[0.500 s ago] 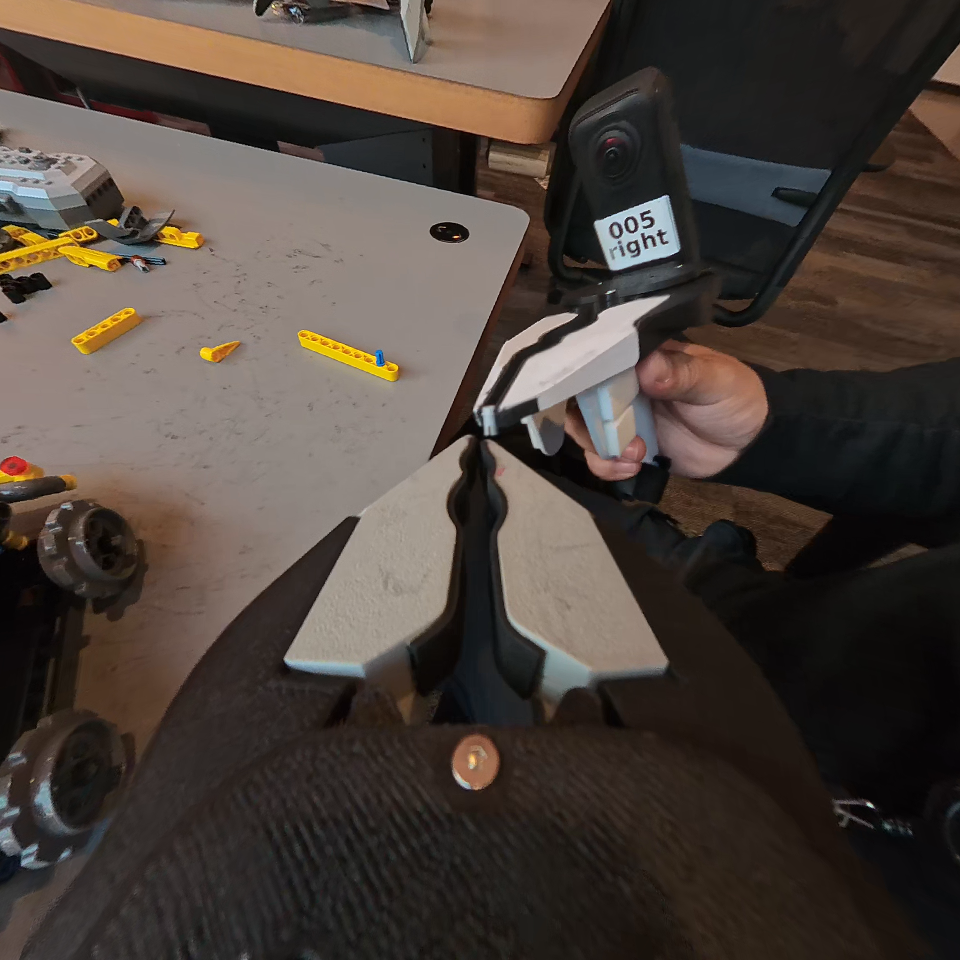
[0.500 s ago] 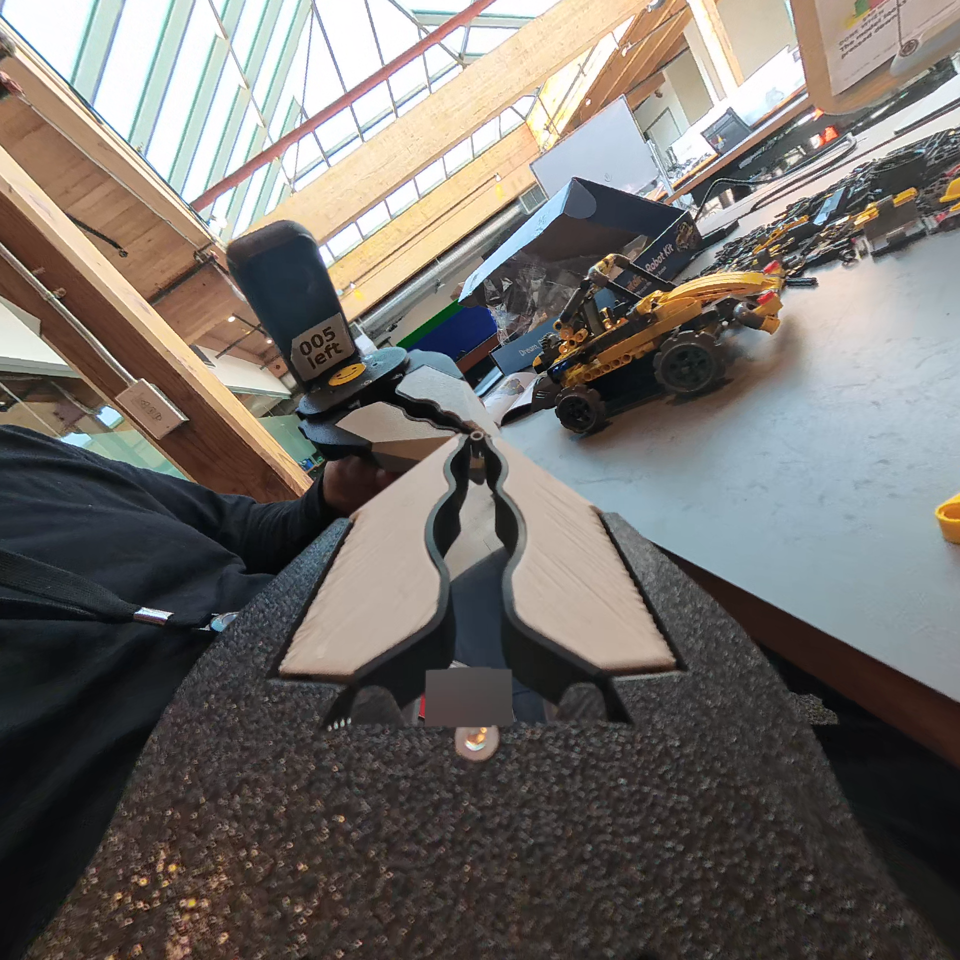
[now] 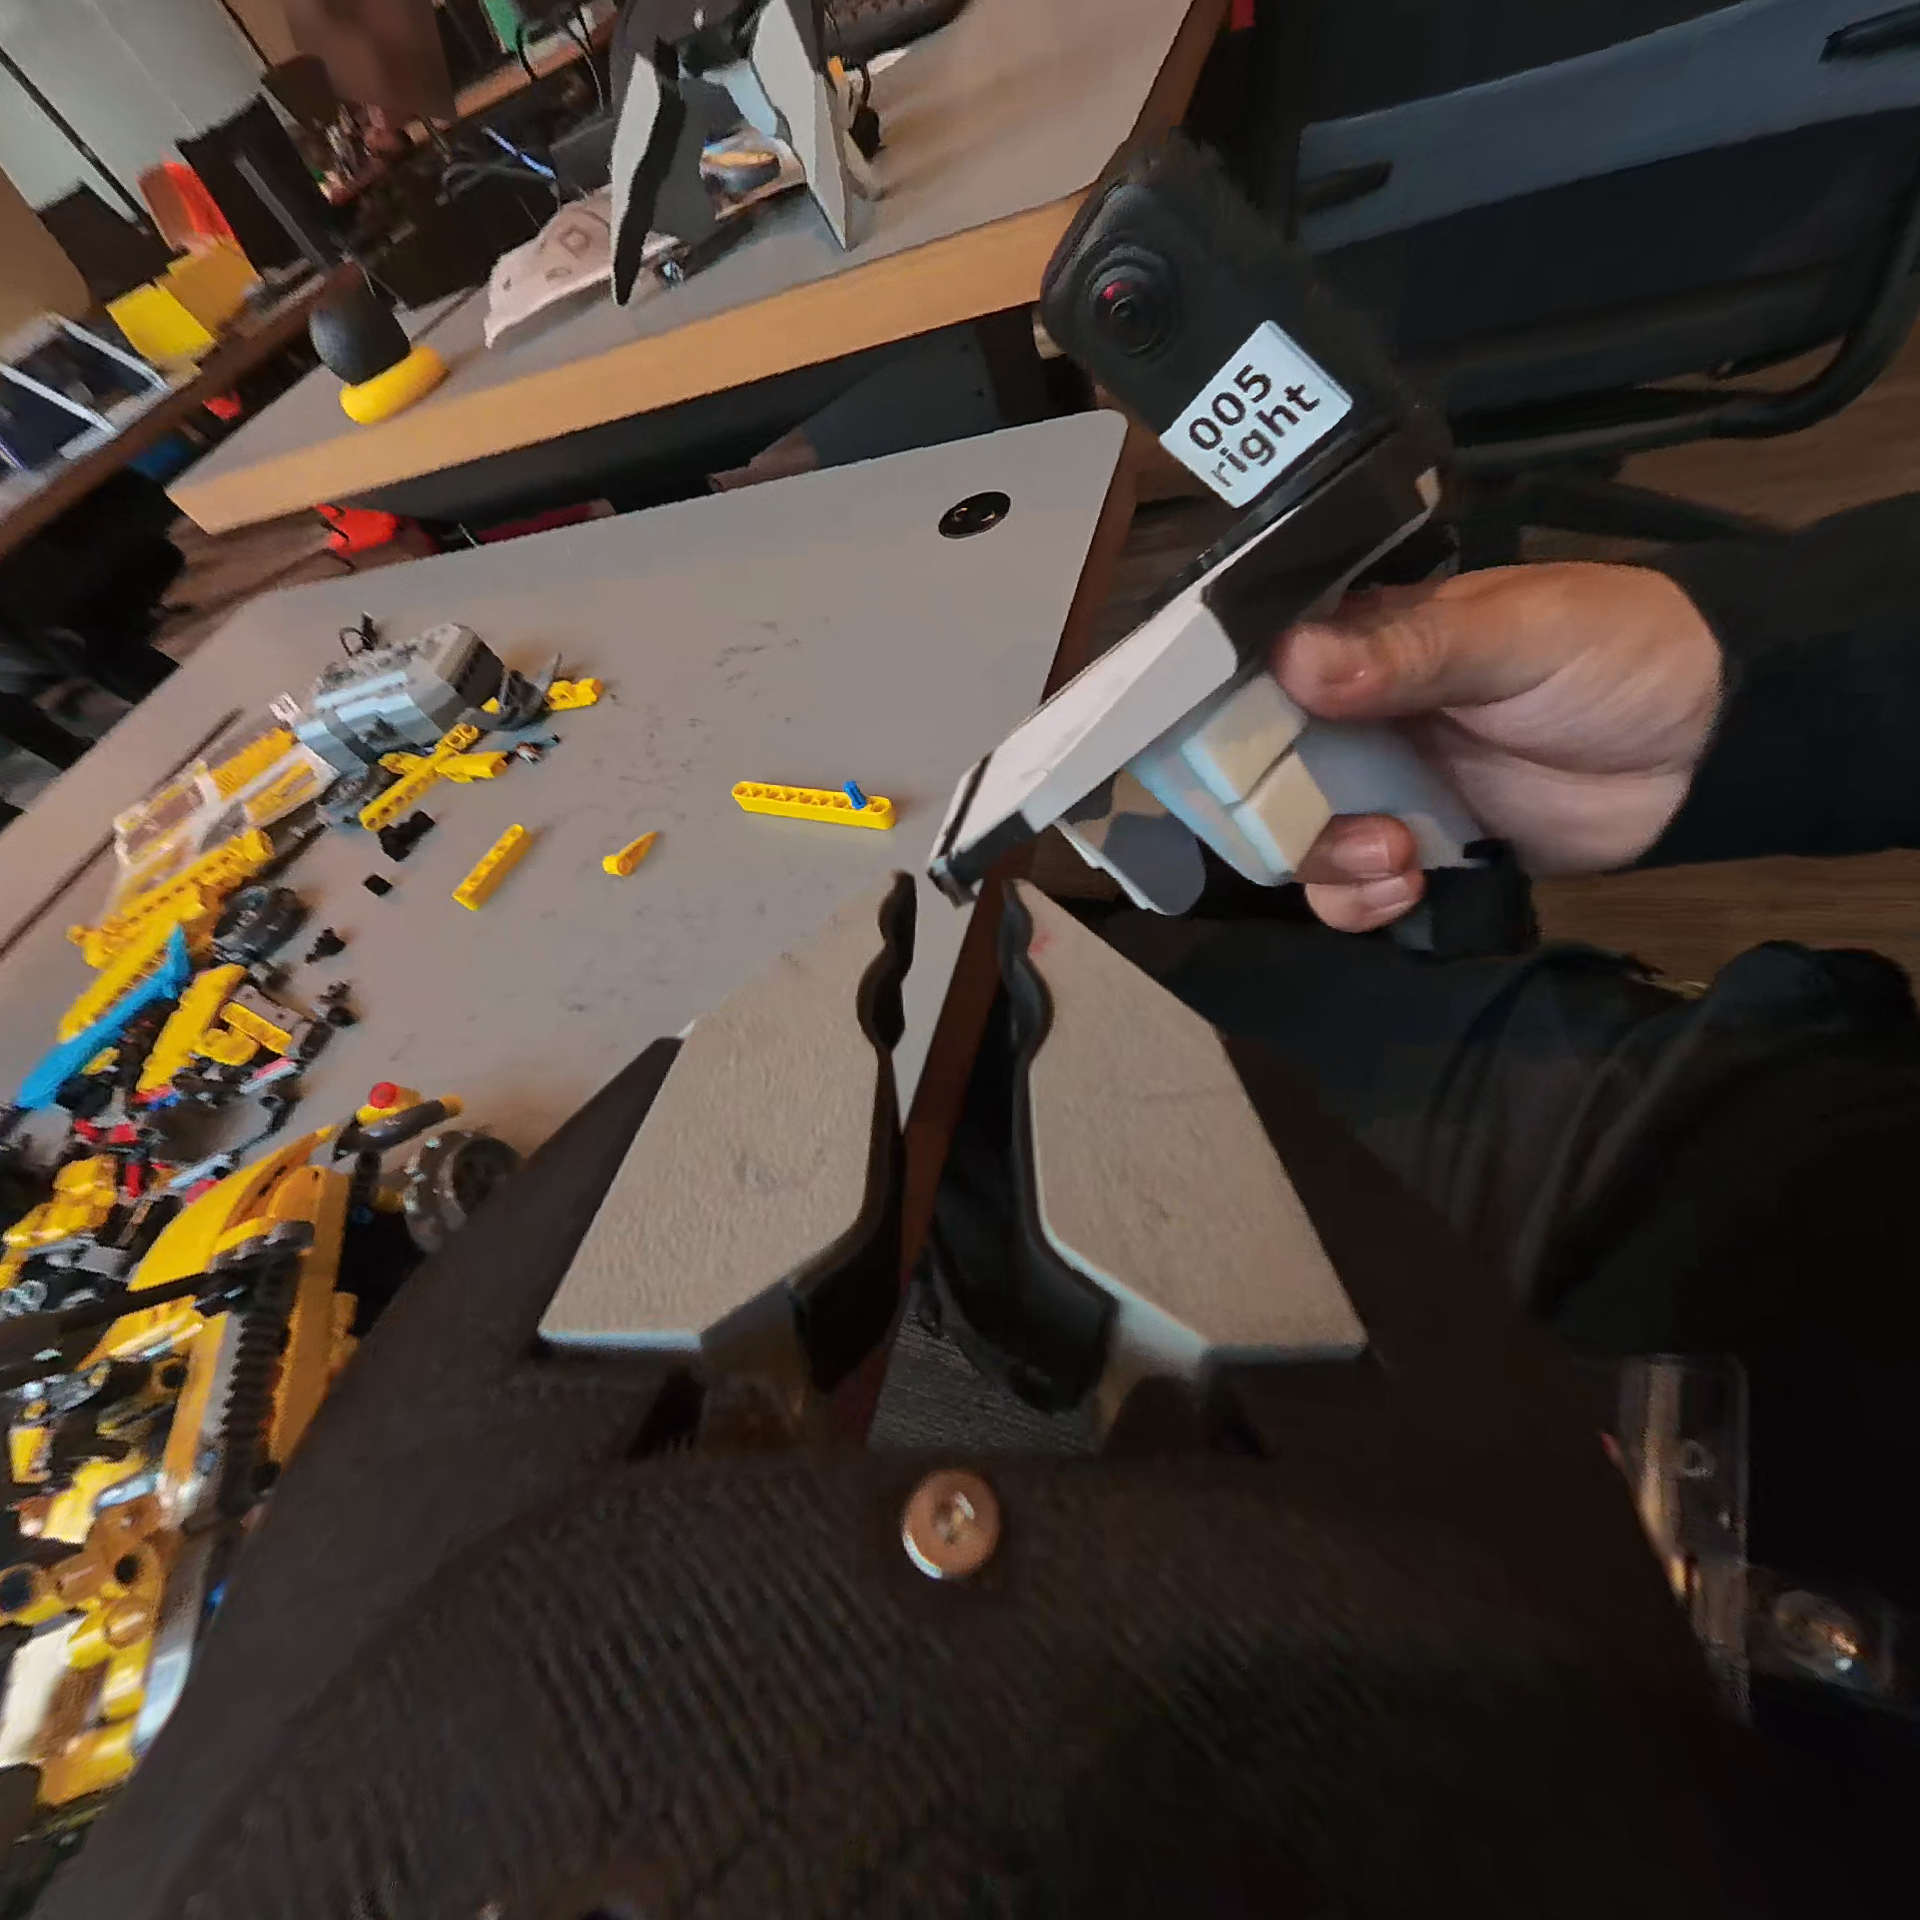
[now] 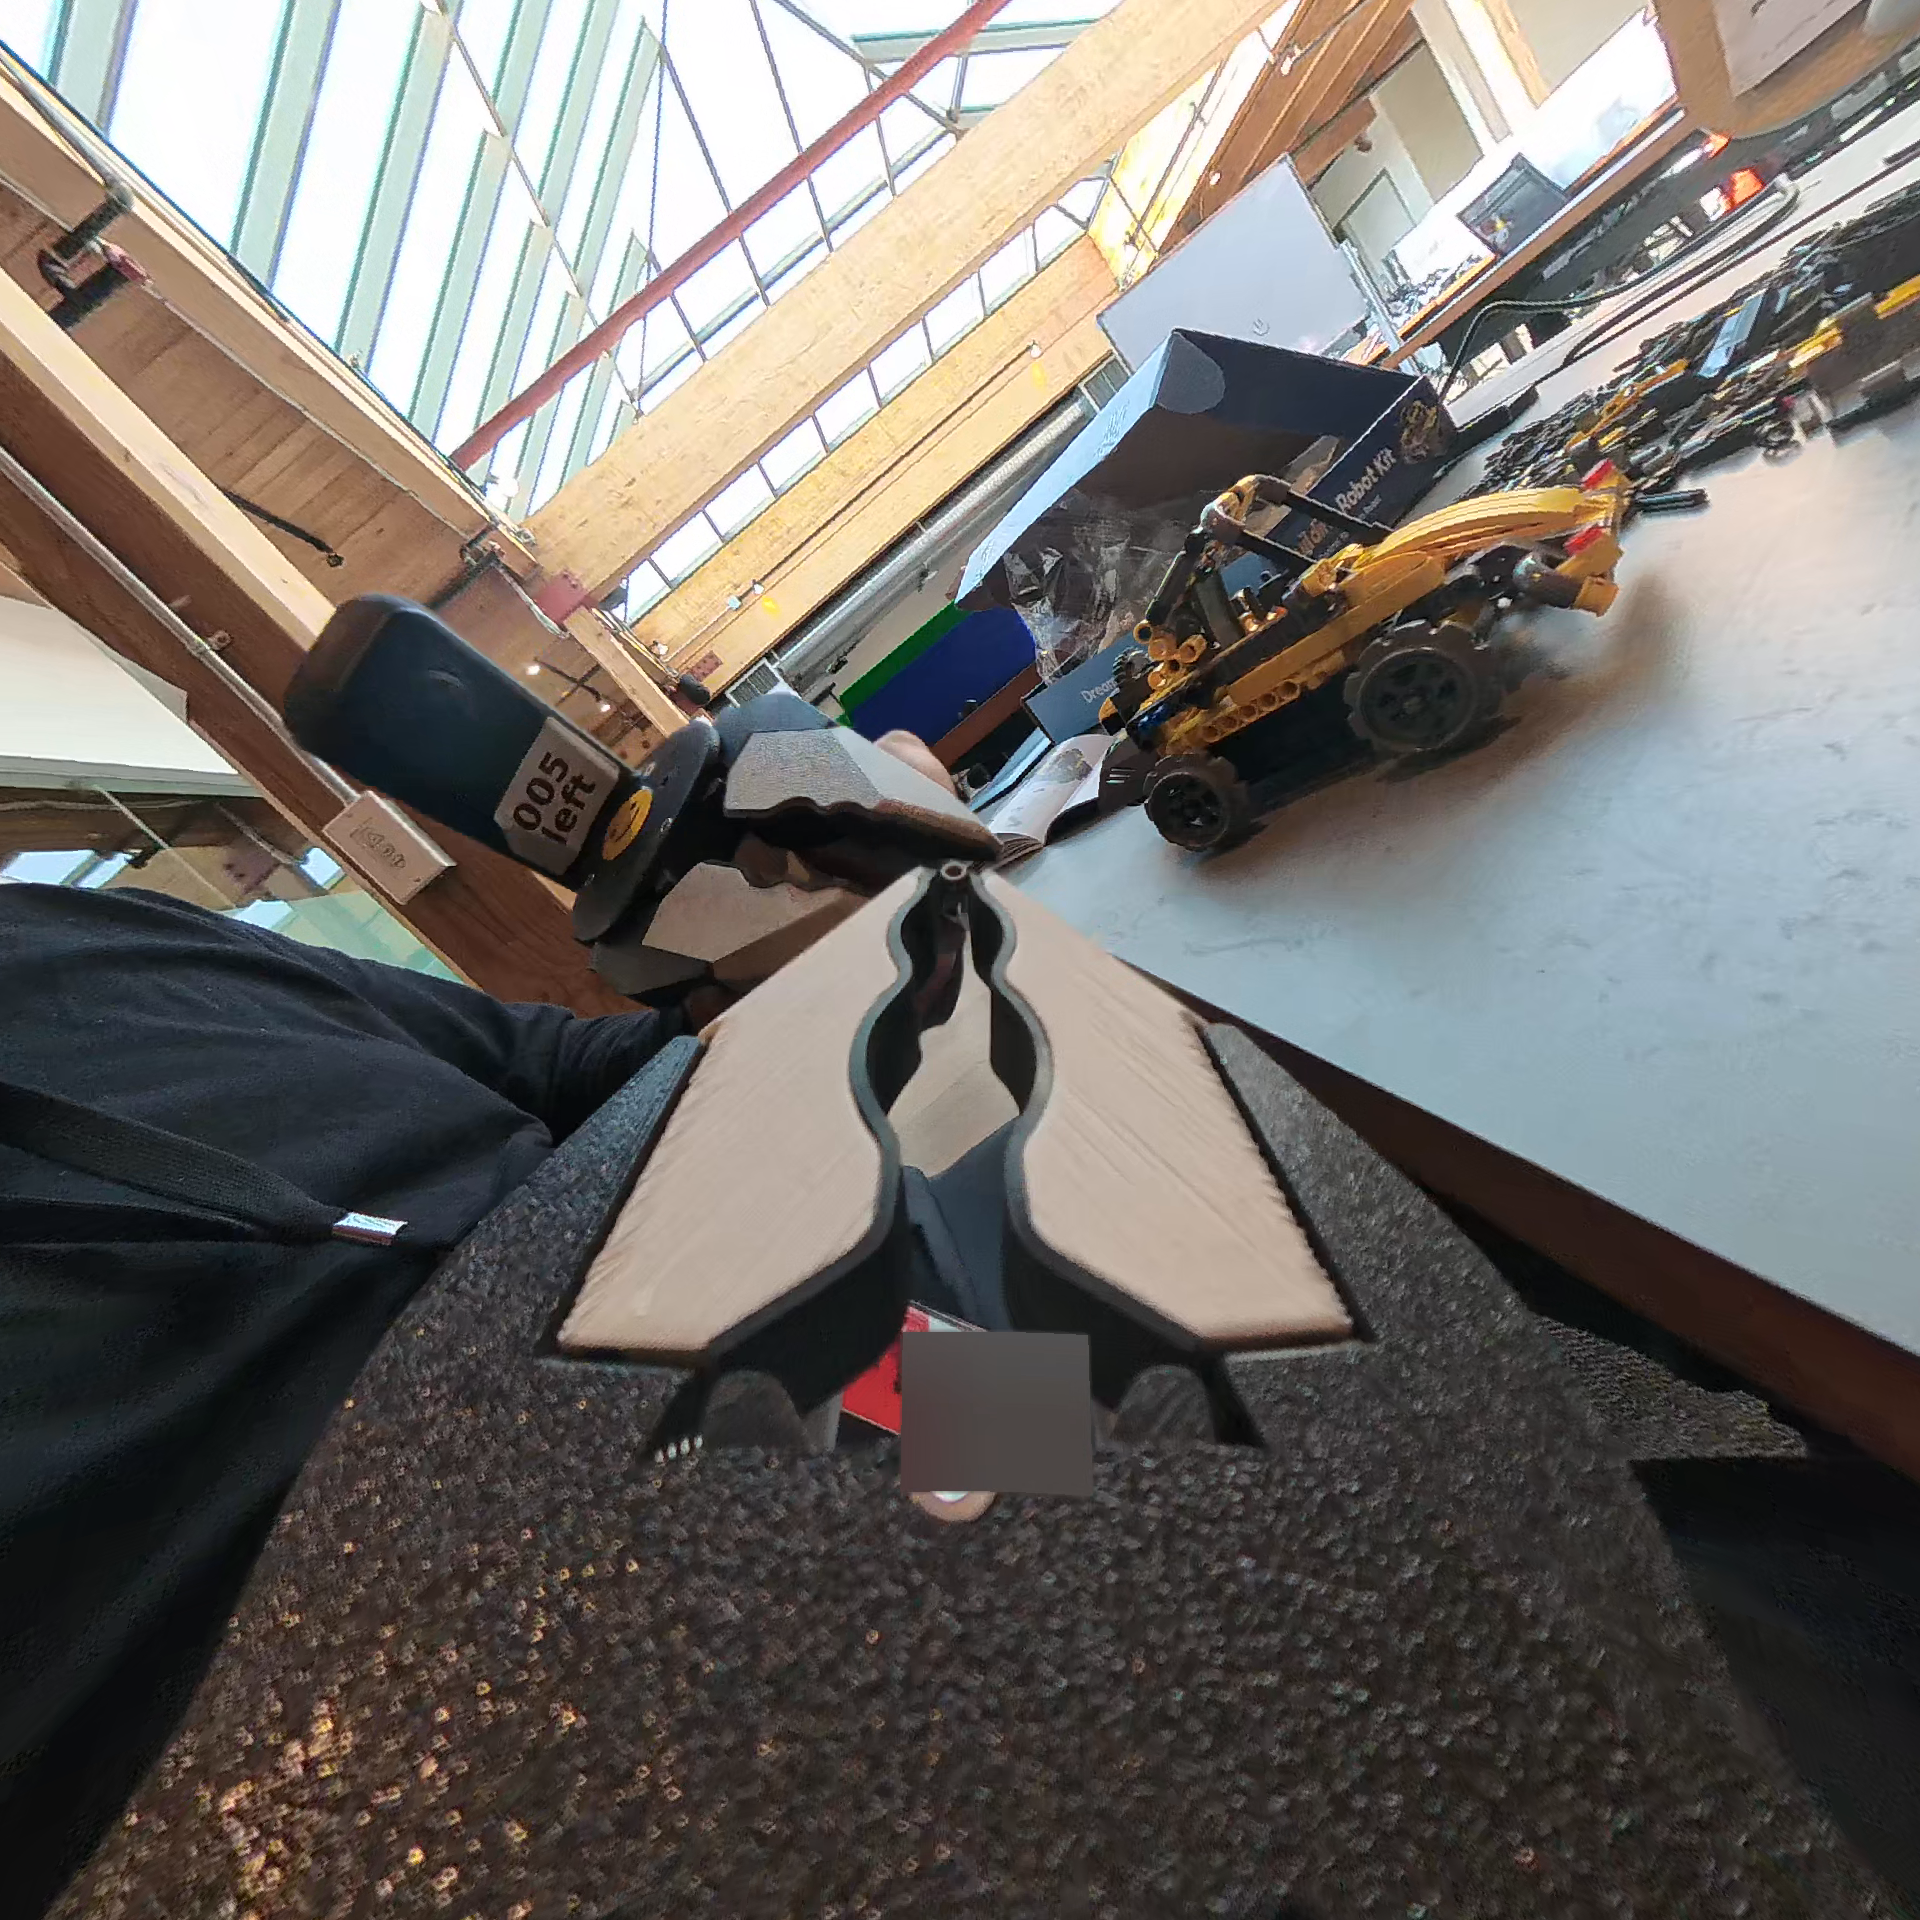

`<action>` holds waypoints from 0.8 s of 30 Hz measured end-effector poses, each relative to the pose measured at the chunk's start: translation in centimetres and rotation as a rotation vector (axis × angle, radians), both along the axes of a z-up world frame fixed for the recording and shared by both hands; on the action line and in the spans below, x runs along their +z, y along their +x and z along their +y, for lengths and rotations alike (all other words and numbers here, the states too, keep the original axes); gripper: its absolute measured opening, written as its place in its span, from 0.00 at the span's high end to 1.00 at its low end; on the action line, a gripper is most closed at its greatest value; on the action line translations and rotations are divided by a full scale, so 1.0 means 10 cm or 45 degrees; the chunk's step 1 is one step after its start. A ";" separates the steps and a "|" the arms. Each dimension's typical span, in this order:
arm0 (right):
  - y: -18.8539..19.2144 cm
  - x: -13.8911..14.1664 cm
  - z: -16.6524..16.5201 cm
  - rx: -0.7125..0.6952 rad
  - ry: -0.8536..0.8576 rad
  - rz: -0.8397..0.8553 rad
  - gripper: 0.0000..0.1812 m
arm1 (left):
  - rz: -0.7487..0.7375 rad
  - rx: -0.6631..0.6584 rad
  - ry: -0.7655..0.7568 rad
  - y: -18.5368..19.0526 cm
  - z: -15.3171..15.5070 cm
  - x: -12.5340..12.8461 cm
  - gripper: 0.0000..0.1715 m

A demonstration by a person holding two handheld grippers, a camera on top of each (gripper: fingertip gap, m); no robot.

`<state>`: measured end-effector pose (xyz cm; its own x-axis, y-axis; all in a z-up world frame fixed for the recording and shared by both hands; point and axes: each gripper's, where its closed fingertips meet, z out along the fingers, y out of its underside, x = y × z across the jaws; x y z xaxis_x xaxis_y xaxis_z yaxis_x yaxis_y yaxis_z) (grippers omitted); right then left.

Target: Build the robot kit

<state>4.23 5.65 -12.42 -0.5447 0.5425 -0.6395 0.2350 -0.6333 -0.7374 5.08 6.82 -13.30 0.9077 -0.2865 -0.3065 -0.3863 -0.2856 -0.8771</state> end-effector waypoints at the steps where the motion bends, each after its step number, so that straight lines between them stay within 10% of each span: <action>1: 0.00 0.00 0.00 0.002 -0.003 -0.001 0.97 | 0.037 0.001 0.020 -0.01 0.00 0.02 0.94; 17: -0.04 -0.08 0.00 -0.006 0.005 -0.064 0.97 | 0.153 0.019 -0.006 -0.04 -0.01 -0.03 0.99; 24: -0.05 -0.14 -0.02 -0.044 0.112 -0.136 0.98 | 0.547 0.006 0.016 -0.11 -0.02 -0.12 0.99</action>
<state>3.71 5.47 -13.87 -0.4563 0.6163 -0.6418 0.2944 -0.5761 -0.7626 4.02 6.66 -14.47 0.6979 -0.2770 -0.6605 -0.7162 -0.2786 -0.6399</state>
